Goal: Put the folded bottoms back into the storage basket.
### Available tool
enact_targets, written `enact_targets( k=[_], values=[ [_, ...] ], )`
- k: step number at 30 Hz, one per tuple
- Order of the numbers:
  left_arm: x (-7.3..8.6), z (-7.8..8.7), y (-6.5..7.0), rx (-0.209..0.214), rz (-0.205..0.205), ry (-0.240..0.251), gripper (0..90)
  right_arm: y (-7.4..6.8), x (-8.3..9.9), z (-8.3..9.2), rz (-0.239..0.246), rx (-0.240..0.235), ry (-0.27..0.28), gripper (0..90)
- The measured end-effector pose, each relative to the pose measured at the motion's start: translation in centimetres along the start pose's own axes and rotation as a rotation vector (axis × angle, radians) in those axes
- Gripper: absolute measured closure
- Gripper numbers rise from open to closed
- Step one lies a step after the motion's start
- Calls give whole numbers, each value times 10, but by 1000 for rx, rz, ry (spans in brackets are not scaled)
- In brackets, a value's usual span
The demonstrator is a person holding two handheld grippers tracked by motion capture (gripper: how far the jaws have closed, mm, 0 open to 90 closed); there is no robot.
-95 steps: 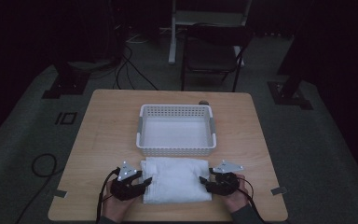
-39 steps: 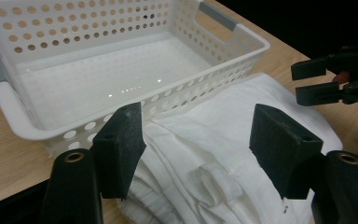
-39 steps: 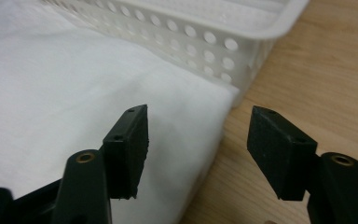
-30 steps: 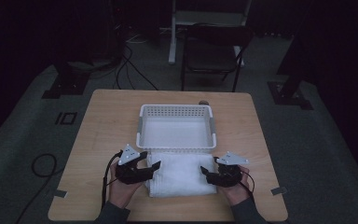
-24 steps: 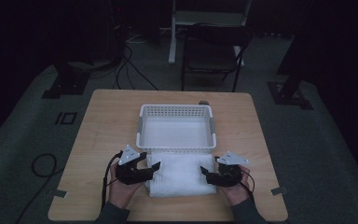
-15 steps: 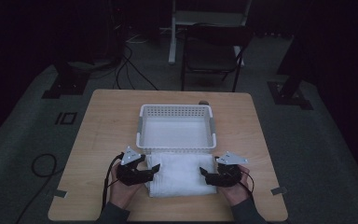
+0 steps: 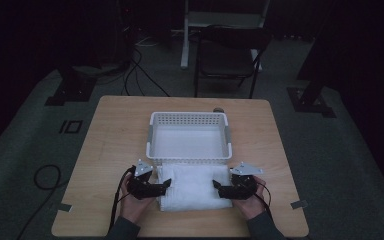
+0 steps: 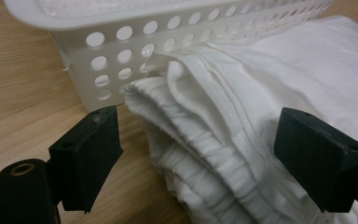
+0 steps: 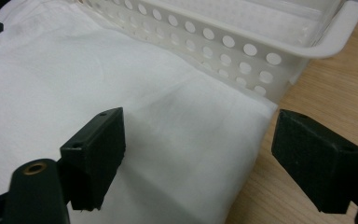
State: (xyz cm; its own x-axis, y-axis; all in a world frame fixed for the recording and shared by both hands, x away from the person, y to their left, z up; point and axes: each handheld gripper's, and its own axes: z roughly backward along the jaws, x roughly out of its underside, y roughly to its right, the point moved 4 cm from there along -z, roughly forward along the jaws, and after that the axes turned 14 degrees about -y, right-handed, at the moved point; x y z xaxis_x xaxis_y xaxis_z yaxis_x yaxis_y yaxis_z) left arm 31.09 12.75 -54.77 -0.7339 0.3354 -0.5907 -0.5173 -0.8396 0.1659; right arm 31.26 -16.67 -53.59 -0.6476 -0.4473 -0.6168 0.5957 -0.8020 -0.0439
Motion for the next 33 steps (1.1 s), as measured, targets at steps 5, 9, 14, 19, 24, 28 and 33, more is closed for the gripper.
enact_targets(
  k=[5, 9, 14, 19, 24, 28, 33],
  values=[
    [2, -6, -3, -6, -9, -11, 90, 1, 1, -4, -9, -5, -12, 155],
    [3, -12, -7, 6, 7, -13, 58, 3, 2, -9, -19, -10, -34, 144],
    [5, -19, -10, 17, -1, -23, 19, 10, 6, -20, -44, 8, -65, 131],
    [7, -23, -14, 66, 37, -25, 14, 11, 7, -25, -62, -16, -83, 128],
    [9, -27, -17, 124, 106, -50, 16, 15, 11, -34, -124, -93, -118, 128],
    [9, -29, -18, 154, 114, -52, 20, 17, 12, -36, -143, -125, -122, 128],
    [9, -30, -18, 181, 90, -48, 44, 22, 14, -40, -181, -203, -119, 135]
  ],
)
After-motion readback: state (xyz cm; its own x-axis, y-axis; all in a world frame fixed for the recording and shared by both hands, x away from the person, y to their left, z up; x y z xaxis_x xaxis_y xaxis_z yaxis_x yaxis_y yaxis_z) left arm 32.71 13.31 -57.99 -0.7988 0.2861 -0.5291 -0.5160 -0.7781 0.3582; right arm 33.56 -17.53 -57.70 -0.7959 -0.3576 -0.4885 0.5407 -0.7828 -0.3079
